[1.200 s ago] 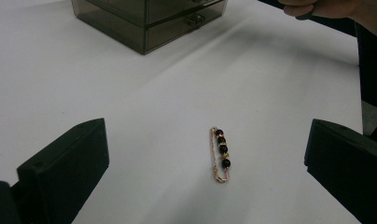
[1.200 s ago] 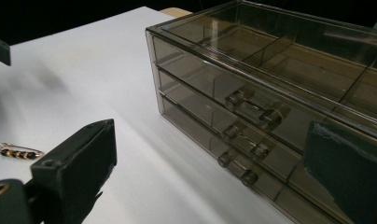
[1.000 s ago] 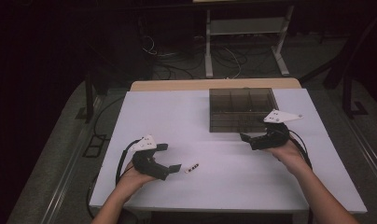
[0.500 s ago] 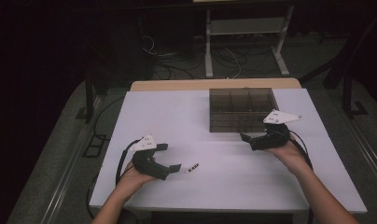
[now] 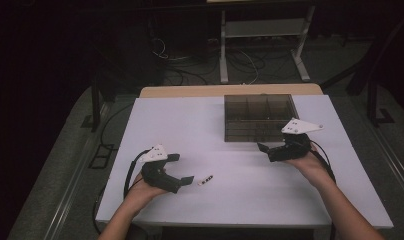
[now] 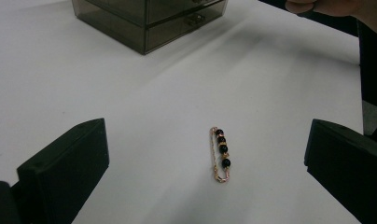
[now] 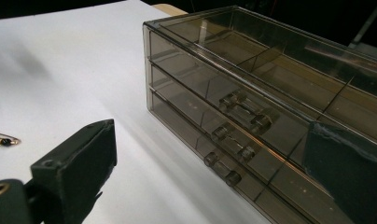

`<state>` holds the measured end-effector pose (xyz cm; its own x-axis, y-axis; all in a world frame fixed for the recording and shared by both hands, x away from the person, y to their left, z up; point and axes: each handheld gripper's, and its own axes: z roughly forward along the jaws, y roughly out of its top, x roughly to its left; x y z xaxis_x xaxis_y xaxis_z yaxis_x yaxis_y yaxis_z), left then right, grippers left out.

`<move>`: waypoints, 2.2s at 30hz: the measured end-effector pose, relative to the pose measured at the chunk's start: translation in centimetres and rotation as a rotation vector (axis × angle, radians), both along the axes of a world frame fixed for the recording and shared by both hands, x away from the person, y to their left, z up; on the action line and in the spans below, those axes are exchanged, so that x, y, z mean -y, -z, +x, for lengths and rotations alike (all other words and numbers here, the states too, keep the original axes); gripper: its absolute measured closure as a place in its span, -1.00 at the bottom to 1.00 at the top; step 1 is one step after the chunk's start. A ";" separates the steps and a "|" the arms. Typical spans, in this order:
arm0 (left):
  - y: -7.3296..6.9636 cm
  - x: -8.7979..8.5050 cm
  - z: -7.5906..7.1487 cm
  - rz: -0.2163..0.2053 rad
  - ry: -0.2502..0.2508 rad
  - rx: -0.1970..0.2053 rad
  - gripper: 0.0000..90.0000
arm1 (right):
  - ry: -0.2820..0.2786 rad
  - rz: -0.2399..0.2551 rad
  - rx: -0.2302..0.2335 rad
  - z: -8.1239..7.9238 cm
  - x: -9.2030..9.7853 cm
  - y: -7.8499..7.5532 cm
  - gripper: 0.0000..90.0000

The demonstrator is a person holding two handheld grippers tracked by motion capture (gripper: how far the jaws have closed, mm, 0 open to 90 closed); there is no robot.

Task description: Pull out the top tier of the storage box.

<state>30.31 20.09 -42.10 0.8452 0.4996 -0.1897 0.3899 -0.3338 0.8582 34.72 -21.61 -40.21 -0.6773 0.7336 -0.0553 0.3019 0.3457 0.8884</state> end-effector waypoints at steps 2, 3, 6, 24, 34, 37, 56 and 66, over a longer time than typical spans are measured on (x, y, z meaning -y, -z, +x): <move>0.0 0.0 0.0 0.001 0.000 -0.001 -1.00 | -0.001 -0.009 0.005 -0.1 -0.1 0.0 -0.94; 0.0 0.0 0.0 0.001 0.000 -0.002 -1.00 | -0.001 -0.009 0.005 -0.1 -0.1 0.0 -0.94; 0.0 0.0 0.0 0.000 -0.001 0.000 -1.00 | -0.002 -0.020 0.013 -0.1 -0.1 0.1 -0.94; 0.0 0.0 0.0 -0.001 -0.001 0.001 -1.00 | -0.005 -0.095 0.059 -0.3 -0.5 0.2 -0.94; 0.0 0.0 0.0 -0.001 -0.002 0.000 -1.00 | -0.006 -0.143 0.085 -0.4 -0.7 0.3 -0.94; 0.0 0.0 0.0 -0.001 -0.001 0.000 -1.00 | -0.005 -0.155 0.093 -0.5 -0.8 0.4 -0.94; 0.0 0.0 0.0 0.002 0.000 -0.001 -1.00 | 0.001 -0.220 0.143 -0.6 -1.0 0.5 -0.94; 0.0 0.0 0.0 0.001 0.000 -0.001 -1.00 | 0.006 -0.257 0.174 -0.7 -1.1 0.4 -0.94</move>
